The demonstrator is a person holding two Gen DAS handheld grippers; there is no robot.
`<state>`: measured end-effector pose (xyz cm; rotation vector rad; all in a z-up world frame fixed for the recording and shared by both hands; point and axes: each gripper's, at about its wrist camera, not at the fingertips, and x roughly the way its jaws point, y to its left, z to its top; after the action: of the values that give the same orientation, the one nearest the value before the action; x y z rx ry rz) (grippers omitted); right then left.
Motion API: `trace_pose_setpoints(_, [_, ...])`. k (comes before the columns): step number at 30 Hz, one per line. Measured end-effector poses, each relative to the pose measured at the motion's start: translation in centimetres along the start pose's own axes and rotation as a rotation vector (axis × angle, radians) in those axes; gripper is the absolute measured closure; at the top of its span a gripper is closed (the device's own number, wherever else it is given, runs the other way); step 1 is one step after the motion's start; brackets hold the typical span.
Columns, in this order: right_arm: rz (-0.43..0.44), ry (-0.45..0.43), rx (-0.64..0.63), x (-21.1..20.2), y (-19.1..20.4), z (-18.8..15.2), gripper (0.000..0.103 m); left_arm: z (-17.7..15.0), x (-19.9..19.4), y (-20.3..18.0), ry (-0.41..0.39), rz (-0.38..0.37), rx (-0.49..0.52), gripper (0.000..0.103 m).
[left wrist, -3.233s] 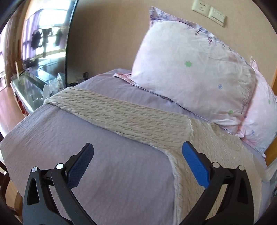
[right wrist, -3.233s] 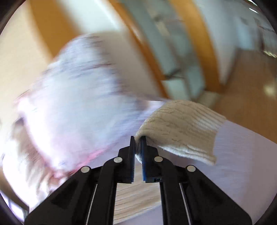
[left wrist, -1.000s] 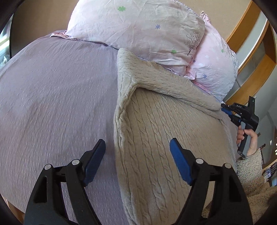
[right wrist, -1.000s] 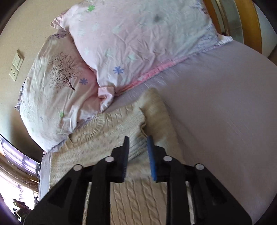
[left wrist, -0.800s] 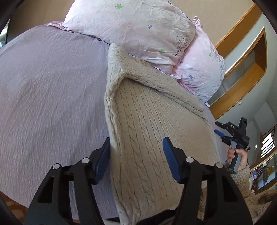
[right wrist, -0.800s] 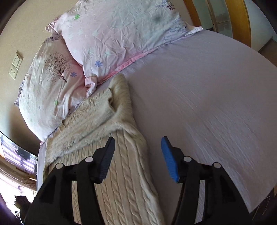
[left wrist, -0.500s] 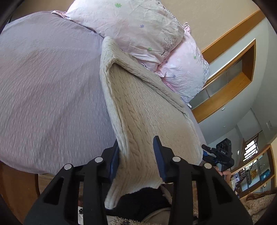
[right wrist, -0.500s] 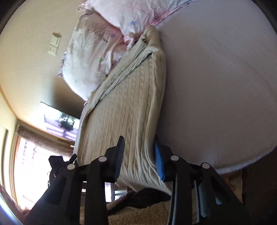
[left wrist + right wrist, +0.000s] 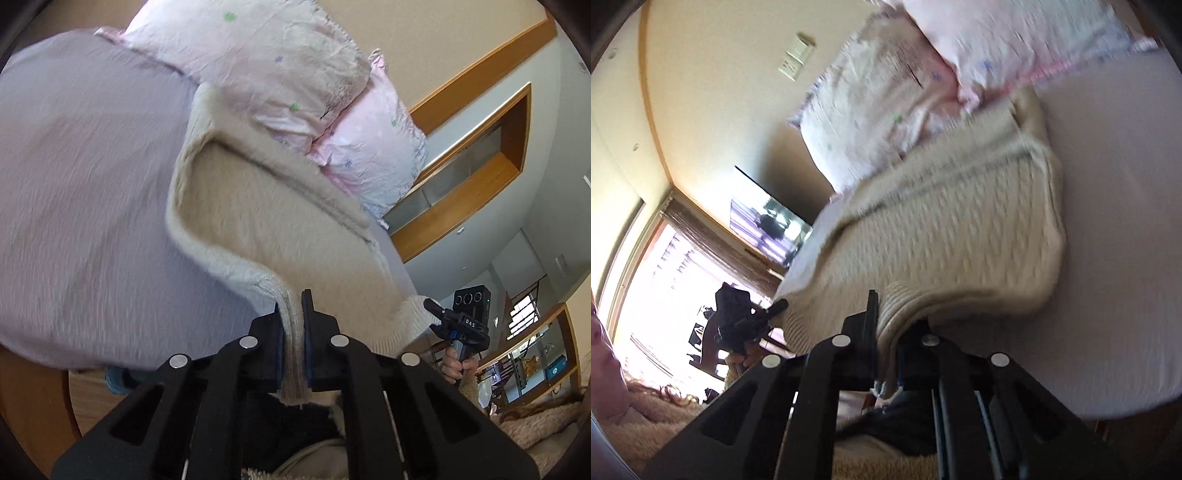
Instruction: Fold small clothes
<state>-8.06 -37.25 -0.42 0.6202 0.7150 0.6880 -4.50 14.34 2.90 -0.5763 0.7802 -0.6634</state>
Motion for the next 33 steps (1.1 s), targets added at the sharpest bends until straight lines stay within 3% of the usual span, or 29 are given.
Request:
trace_pose_setpoints(4, [-0.003,-0.201,-0.033,1.8,0.0,8.9,0.096,9.1,2.5,-0.8,-0.138,0.027,0.036,0.096])
trace_pose_setpoints(7, [-0.076,-0.289,0.033,5.1,-3.3,14.3,0.096,16.1,7.1,1.9,-0.193,0.08,-0.074,0.096])
trace_pose_setpoints(9, [-0.151,-0.292,0.119,8.5,-7.0,16.9,0.096,19.3,11.1,3.9,-0.177,0.169,-0.128,0.096])
trace_pose_setpoints(12, [-0.287,-0.216,0.288,13.6,-13.0,18.7,0.09,21.7,16.2,6.4,-0.105,0.305,-0.135,0.096])
trace_pose_setpoints(14, [-0.374,-0.176,0.328,15.4,-14.6,18.6,0.075,22.0,17.4,7.4,-0.061,0.306,-0.164,0.095])
trace_pose_setpoints(15, [-0.361,-0.197,0.3,15.4,-14.5,18.4,0.069,21.9,17.2,7.5,-0.059,0.291,-0.163,0.094])
trace_pose_setpoints(17, [-0.364,-0.255,0.241,14.5,-13.3,18.2,0.013,21.8,15.8,7.2,-0.081,0.27,-0.141,0.072])
trace_pose_setpoints(18, [-0.356,-0.282,0.231,13.6,-12.7,18.1,0.009,21.6,14.8,7.1,-0.104,0.271,-0.135,0.037])
trace_pose_setpoints(19, [-0.316,-0.319,0.21,12.8,-12.0,18.3,0.009,21.4,13.6,6.9,-0.148,0.29,-0.13,0.017])
trace_pose_setpoints(21, [-0.262,-0.368,0.16,11.3,-11.1,18.2,0.006,21.3,11.9,6.9,-0.185,0.327,-0.103,0.018])
trace_pose_setpoints(24, [-0.263,-0.374,0.165,10.7,-11.5,18.0,0.005,21.1,11.9,8.5,-0.093,0.329,-0.153,0.031])
trace_pose_setpoints(28, [-0.247,-0.341,0.222,10.8,-12.7,17.8,0.005,19.2,13.7,11.2,0.06,0.235,-0.266,0.045])
trace_pose_setpoints(32, [-0.236,-0.33,0.222,10.8,-12.0,17.6,0.005,18.2,14.5,10.9,0.072,0.183,-0.271,0.054])
trace_pose_setpoints(33, [-0.232,-0.326,0.221,10.8,-11.9,17.6,0.005,18.0,14.9,11.0,0.075,0.166,-0.304,0.066])
